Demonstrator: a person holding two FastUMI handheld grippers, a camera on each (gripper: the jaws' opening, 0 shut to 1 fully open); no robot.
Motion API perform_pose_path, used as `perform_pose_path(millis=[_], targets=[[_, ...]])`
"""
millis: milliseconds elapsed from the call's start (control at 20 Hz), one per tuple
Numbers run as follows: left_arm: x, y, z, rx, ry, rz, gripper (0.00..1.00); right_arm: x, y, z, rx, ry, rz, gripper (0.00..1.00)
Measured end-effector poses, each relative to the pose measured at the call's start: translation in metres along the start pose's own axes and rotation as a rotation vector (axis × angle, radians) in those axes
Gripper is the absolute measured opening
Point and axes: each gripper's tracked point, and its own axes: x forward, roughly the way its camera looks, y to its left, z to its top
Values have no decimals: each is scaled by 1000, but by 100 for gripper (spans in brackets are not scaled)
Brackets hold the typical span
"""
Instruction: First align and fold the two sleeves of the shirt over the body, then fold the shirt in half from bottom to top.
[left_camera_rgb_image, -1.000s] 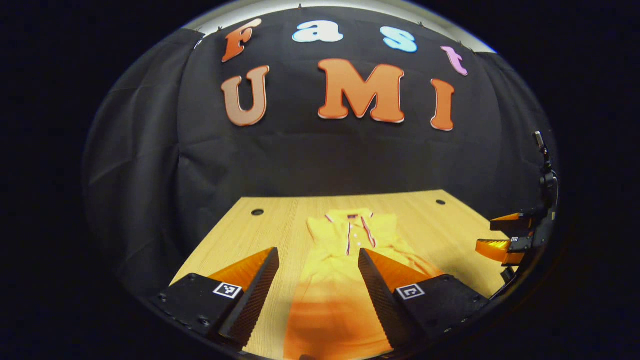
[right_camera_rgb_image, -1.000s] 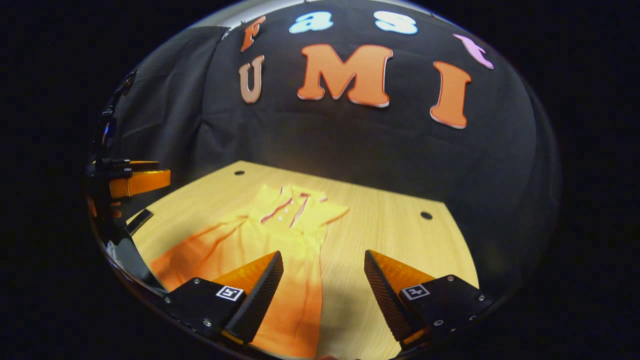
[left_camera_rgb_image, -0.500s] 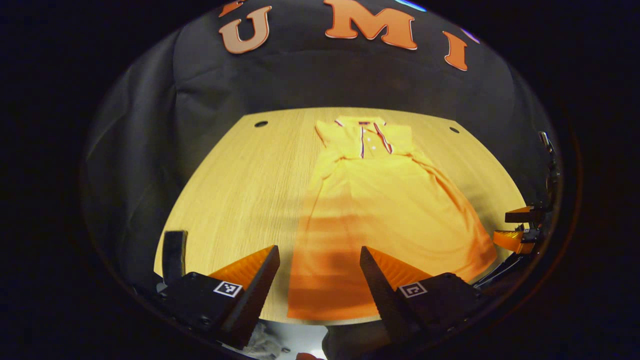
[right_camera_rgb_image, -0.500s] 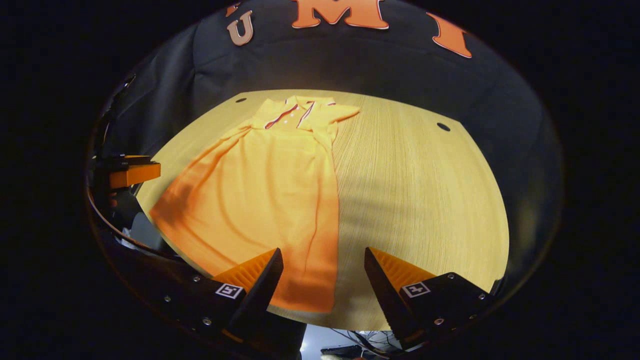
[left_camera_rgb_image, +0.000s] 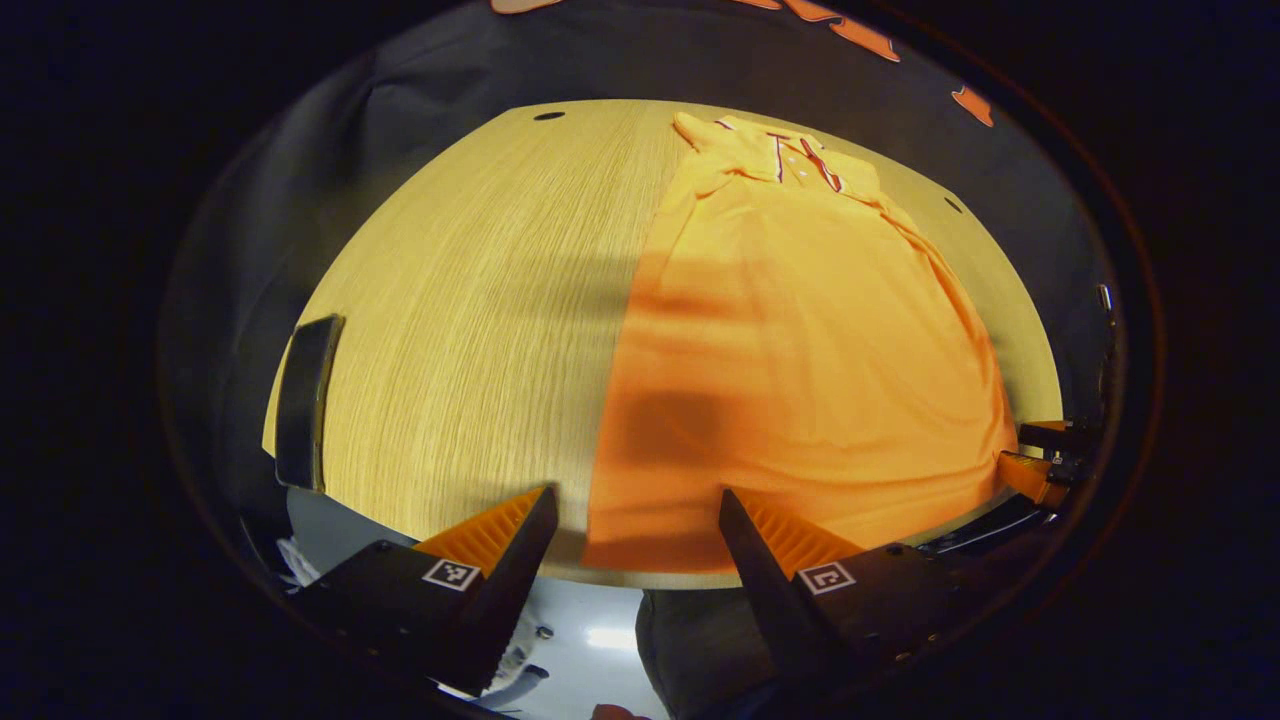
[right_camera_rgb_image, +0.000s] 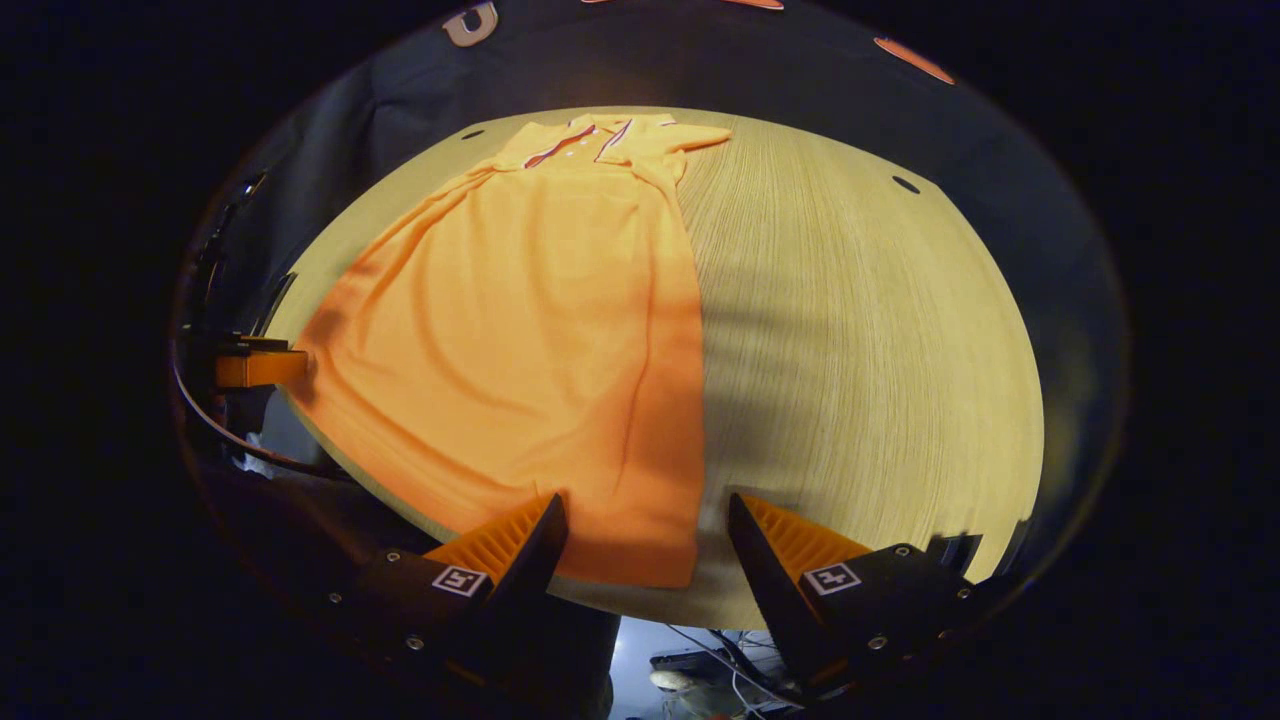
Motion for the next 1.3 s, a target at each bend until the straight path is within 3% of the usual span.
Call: perform_pose_path(millis=[200, 300, 350, 400, 450, 500, 550, 600, 650, 700, 800, 850, 1000, 1300], targets=[[4, -3, 2, 30, 23, 10, 99, -4, 8, -6, -2, 58, -4, 93], [7, -11, 8, 27, 44, 12, 99, -2, 18, -6, -15, 97, 5, 80], [8, -16, 13, 52, 37, -4, 98, -2, 21, -6, -27, 105, 12, 68], [11, -22, 11, 77, 30, -4, 83, -2, 26, -4, -33, 105, 28, 62], [13, -30, 11, 88, 17, -17, 75, -3, 29, -3, -14, 96, 31, 45], [9, -38, 10, 106, 14, -30, 52, -1, 32, -3, -7, 96, 40, 39], [8, -44, 10, 126, 14, -43, 38, -2, 33, -3, 1, 100, 48, 20], [9, -46, 9, 142, 43, -31, 6, -1, 33, -4, 24, 110, 63, 17], [7, -49, 13, 158, 65, -41, 4, -2, 35, -3, 69, 120, 79, 6], [9, -49, 14, 124, 91, -41, 5, -2, 42, -7, 100, 153, 129, 6], [-1, -54, 10, 73, 132, -98, 4, -6, 45, -6, 148, 162, 149, 1], [4, -60, 18, 32, 127, -127, 1, -4, 51, -8, 148, 181, 165, 1], [-3, -67, 29, 39, 138, -180, 1, -3, 43, 8, 223, 149, 139, 0], [-24, -74, 69, 52, 103, -260, 1, -20, 52, 48, 377, 97, 209, 0]])
